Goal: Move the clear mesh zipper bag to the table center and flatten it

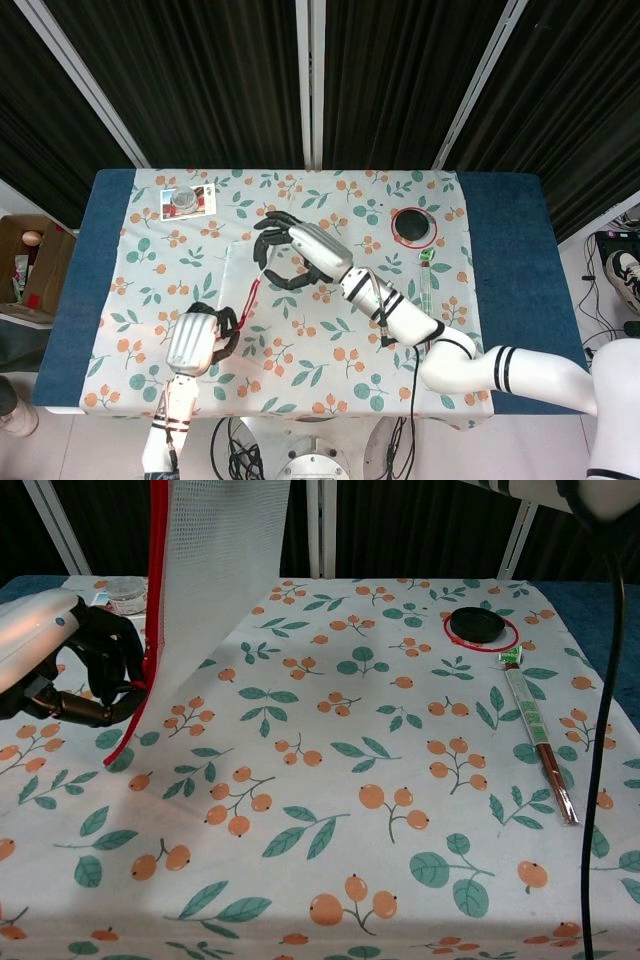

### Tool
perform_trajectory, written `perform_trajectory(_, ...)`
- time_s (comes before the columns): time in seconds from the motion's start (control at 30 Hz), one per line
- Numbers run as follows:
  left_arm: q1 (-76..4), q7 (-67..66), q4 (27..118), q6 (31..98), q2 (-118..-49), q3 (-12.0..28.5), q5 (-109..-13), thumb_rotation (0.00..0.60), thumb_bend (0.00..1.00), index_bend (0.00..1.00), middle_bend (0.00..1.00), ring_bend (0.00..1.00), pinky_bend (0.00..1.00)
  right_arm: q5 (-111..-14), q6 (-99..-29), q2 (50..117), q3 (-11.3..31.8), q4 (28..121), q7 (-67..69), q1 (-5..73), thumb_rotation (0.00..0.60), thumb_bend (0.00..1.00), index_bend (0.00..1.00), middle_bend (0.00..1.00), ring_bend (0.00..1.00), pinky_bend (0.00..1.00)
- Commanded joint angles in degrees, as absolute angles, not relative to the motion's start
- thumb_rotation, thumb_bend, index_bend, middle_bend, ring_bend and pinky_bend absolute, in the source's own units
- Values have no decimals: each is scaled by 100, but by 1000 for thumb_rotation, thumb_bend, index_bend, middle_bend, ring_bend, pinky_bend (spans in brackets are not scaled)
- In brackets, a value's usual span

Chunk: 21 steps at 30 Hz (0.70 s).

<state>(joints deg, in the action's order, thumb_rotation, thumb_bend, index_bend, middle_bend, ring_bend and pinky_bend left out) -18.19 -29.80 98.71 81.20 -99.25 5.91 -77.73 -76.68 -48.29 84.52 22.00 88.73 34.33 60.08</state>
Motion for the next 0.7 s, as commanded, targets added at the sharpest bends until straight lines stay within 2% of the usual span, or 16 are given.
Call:
perform_trajectory(0.03, -1823, -3004, 9686, 7990, -9905, 635, -7572, 600, 429, 732, 693, 598, 393, -7762, -4933, 8417, 2179, 8890, 3557, 5939, 600, 537, 891, 419, 173, 83)
perform_trajectory(0.37, -1856, -3177, 9093, 7662, -9884, 769, -6874, 600, 430, 732, 692, 597, 392, -8120, -5269, 8204, 2015, 8931, 4042, 5673, 600, 538, 891, 421, 177, 84)
perform_trajectory(0.7, -1849, -3292, 8904, 7561, -9856, 773, -6532, 600, 433, 732, 691, 597, 393, -8232, -5462, 8077, 1996, 8941, 4295, 5578, 600, 537, 891, 423, 177, 84)
